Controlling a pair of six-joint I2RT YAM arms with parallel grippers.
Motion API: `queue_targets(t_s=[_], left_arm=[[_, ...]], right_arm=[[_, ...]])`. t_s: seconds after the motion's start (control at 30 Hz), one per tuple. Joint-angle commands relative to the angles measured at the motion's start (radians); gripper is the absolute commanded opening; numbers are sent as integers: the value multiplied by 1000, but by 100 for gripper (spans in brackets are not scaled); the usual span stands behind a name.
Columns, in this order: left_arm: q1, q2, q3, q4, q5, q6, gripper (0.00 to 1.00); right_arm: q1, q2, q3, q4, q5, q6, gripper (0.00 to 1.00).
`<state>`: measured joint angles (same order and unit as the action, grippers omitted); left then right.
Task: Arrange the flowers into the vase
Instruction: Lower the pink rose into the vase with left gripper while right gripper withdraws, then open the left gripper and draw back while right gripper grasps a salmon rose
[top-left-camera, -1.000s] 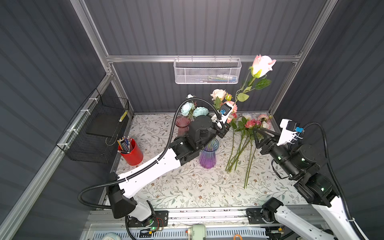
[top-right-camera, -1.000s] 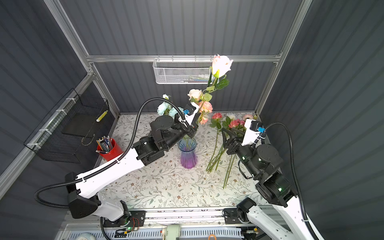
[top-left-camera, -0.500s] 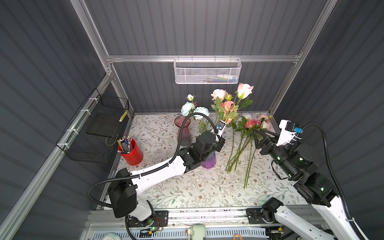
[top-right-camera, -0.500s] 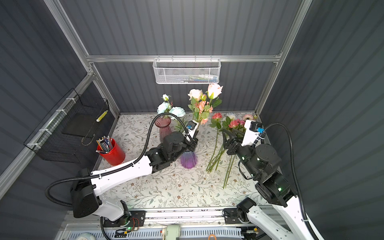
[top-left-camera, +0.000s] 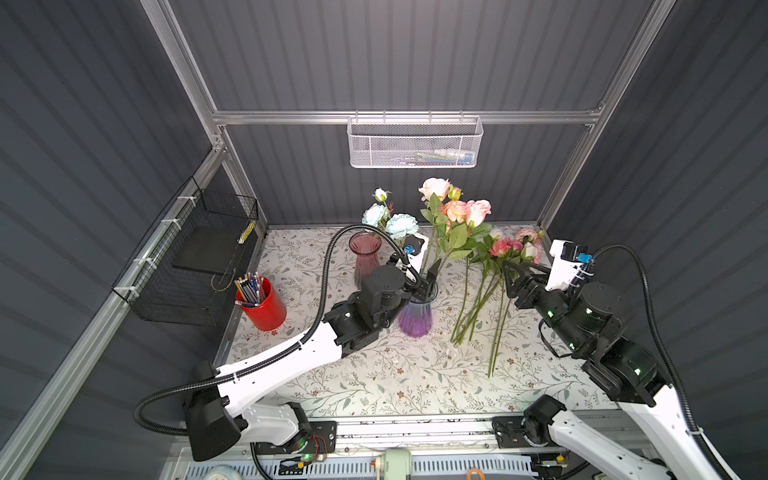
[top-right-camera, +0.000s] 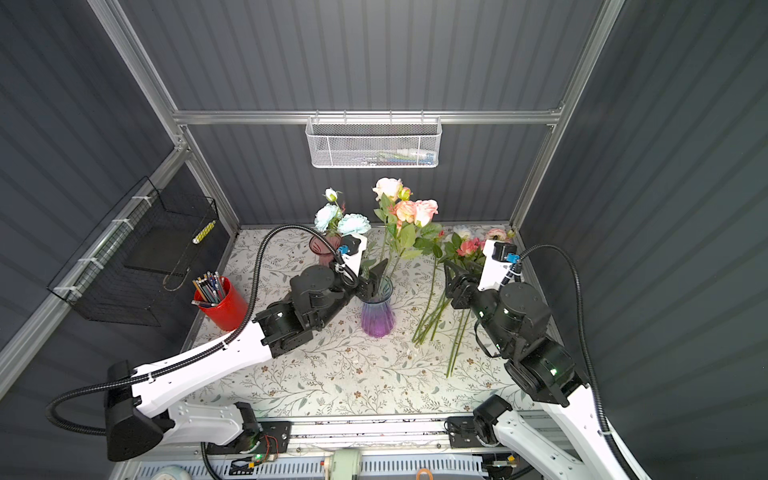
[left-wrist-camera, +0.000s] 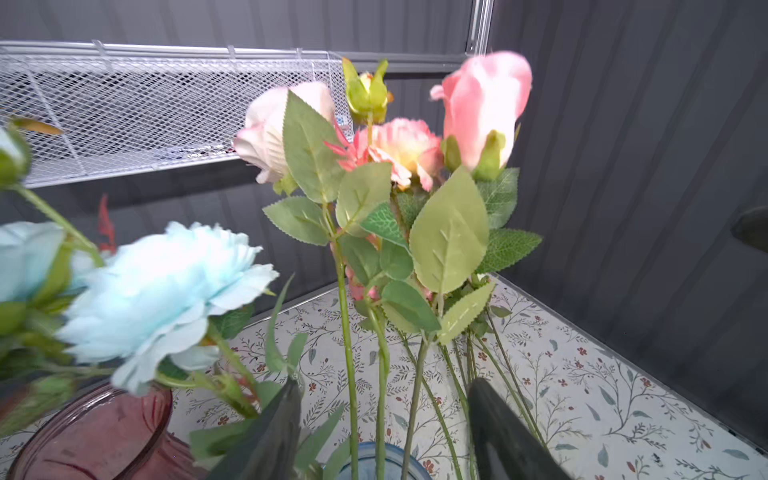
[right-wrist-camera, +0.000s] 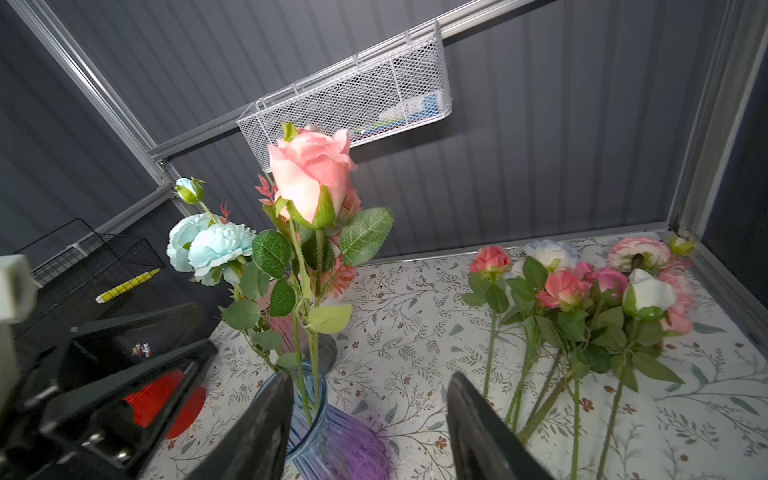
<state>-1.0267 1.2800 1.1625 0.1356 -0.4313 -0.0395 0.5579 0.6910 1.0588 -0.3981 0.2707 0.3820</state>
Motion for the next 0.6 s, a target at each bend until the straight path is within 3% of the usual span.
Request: queue_targets(t_s=[0.0, 0.13, 0.3, 0.57], left_arm=[[7, -79, -7, -70, -37, -14, 70], [7, -168, -31, -154, -170, -4, 83], [32, -292, -127, -226, -362, -44, 97], [171, -500, -210, -465, -338, -335, 99]], right_arm=[[-6, 4, 23, -32, 102, -24, 60], [-77, 54, 9, -56, 126, -6, 61], [-297, 195, -29, -81, -82, 84, 60], [-523, 571, -35, -69, -253, 125, 54]])
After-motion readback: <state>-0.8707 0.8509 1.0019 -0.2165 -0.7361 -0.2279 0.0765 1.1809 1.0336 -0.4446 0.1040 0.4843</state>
